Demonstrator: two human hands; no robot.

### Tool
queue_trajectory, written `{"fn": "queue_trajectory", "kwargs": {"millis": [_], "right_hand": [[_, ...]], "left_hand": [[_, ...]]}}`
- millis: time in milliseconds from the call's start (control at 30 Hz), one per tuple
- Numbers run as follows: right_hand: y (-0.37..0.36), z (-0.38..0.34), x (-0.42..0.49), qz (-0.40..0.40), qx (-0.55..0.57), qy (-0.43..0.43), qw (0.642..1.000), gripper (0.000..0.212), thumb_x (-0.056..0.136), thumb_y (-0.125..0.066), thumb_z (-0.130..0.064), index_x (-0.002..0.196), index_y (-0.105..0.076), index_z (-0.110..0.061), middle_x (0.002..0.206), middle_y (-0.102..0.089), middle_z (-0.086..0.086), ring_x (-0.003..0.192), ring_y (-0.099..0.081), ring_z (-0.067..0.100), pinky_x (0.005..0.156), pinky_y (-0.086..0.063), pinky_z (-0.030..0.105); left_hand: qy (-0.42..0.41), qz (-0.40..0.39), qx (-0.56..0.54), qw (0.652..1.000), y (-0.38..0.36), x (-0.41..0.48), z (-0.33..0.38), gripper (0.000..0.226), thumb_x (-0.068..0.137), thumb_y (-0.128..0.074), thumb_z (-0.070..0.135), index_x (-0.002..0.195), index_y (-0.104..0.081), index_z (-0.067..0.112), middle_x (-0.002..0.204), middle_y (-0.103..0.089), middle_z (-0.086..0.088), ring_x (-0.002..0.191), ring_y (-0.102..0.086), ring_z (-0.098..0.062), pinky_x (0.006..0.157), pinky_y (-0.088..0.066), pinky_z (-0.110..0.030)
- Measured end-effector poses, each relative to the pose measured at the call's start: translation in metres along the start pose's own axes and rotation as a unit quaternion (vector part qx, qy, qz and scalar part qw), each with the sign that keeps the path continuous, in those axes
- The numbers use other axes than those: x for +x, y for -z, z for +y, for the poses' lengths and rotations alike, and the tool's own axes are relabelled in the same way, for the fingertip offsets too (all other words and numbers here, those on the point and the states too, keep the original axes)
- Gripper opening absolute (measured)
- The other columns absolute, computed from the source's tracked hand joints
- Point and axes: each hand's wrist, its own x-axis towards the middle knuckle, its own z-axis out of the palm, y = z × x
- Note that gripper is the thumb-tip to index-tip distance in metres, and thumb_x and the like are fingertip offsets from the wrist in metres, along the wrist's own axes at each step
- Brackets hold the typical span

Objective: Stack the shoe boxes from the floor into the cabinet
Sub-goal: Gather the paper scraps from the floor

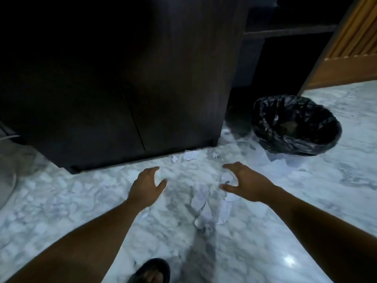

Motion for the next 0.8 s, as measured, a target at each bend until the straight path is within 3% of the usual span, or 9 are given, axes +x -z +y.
{"fn": "queue_trajectory", "kwargs": {"millis": [100, 167, 233, 300, 433, 567, 700, 800], "right_hand": [[-0.066, 0.012, -0.007, 0.04, 0.002, -0.01, 0.999, 0.105, 0.071, -0.051, -0.087, 0.154, -0.01, -0.04, 0.155, -0.023, -0.01, 0.144, -0.025, 0.013, 0.119, -0.024, 0.045], [-0.116, 0.014, -0.015, 0.066, -0.031, -0.017, 0.997, 0.098, 0.076, -0.037, -0.089, 0.155, -0.009, -0.039, 0.16, -0.019, -0.006, 0.151, -0.011, 0.019, 0.12, -0.011, 0.058], [-0.16, 0.009, -0.024, 0.073, -0.065, -0.006, 0.995, 0.087, 0.084, -0.03, -0.083, 0.155, -0.016, -0.035, 0.161, -0.025, 0.0, 0.152, -0.011, 0.025, 0.116, -0.013, 0.067], [-0.189, 0.001, -0.03, 0.076, -0.078, -0.022, 0.994, 0.084, 0.088, -0.03, -0.079, 0.156, -0.017, -0.032, 0.162, -0.024, 0.002, 0.153, -0.009, 0.028, 0.113, -0.012, 0.072], [-0.193, 0.005, -0.017, 0.122, -0.052, -0.096, 0.987, 0.103, 0.079, -0.03, -0.089, 0.156, 0.01, -0.033, 0.167, 0.003, 0.003, 0.153, 0.005, 0.029, 0.114, 0.002, 0.068], [-0.168, 0.017, 0.007, 0.096, -0.064, -0.077, 0.99, 0.126, 0.062, -0.031, -0.102, 0.153, 0.021, -0.033, 0.164, 0.023, 0.001, 0.15, 0.022, 0.026, 0.113, 0.016, 0.065], [-0.144, 0.044, 0.031, 0.041, -0.071, -0.036, 0.996, 0.145, 0.048, -0.038, -0.106, 0.152, 0.027, -0.027, 0.159, 0.035, -0.002, 0.146, 0.033, 0.021, 0.117, 0.015, 0.061], [-0.138, 0.068, 0.036, -0.029, -0.055, 0.014, 0.998, 0.146, 0.051, -0.047, -0.102, 0.156, 0.017, -0.024, 0.161, 0.028, -0.005, 0.147, 0.03, 0.014, 0.121, 0.006, 0.055]], "left_hand": [[-0.044, -0.024, 0.127, 0.991, -0.019, -0.036, -0.081, 0.079, 0.09, -0.046, 0.066, 0.152, -0.033, 0.019, 0.158, -0.031, -0.003, 0.149, -0.021, -0.022, 0.12, -0.024, -0.042], [-0.09, -0.01, 0.169, 0.981, -0.031, -0.06, -0.114, 0.075, 0.091, -0.037, 0.069, 0.145, -0.043, 0.018, 0.153, -0.038, -0.004, 0.146, -0.029, -0.024, 0.117, -0.028, -0.044], [-0.128, -0.022, 0.187, 0.974, -0.047, -0.076, -0.131, 0.072, 0.094, -0.03, 0.068, 0.142, -0.046, 0.017, 0.152, -0.042, -0.004, 0.143, -0.034, -0.027, 0.116, -0.023, -0.042], [-0.14, -0.053, 0.206, 0.967, -0.068, -0.082, -0.137, 0.078, 0.096, -0.026, 0.068, 0.151, -0.037, 0.013, 0.161, -0.027, -0.003, 0.149, -0.023, -0.025, 0.119, -0.011, -0.04], [-0.13, -0.07, 0.206, 0.967, -0.104, -0.067, -0.103, 0.091, 0.094, -0.024, 0.074, 0.157, -0.015, 0.009, 0.165, -0.007, -0.01, 0.153, -0.001, -0.025, 0.12, -0.002, -0.045], [-0.187, -0.089, 0.199, 0.958, -0.132, -0.034, -0.042, 0.089, 0.093, -0.01, 0.076, 0.155, 0.013, 0.017, 0.164, 0.014, -0.004, 0.151, 0.017, -0.018, 0.121, 0.004, -0.05], [-0.279, -0.108, 0.221, 0.928, -0.149, -0.001, -0.008, 0.082, 0.097, -0.014, 0.07, 0.157, 0.007, 0.02, 0.165, 0.011, -0.003, 0.152, 0.015, -0.021, 0.12, -0.002, -0.058], [-0.36, -0.138, 0.258, 0.886, -0.156, 0.011, 0.005, 0.091, 0.092, -0.019, 0.078, 0.159, 0.001, 0.018, 0.166, 0.007, 0.0, 0.152, 0.014, -0.019, 0.121, 0.002, -0.055]]}}
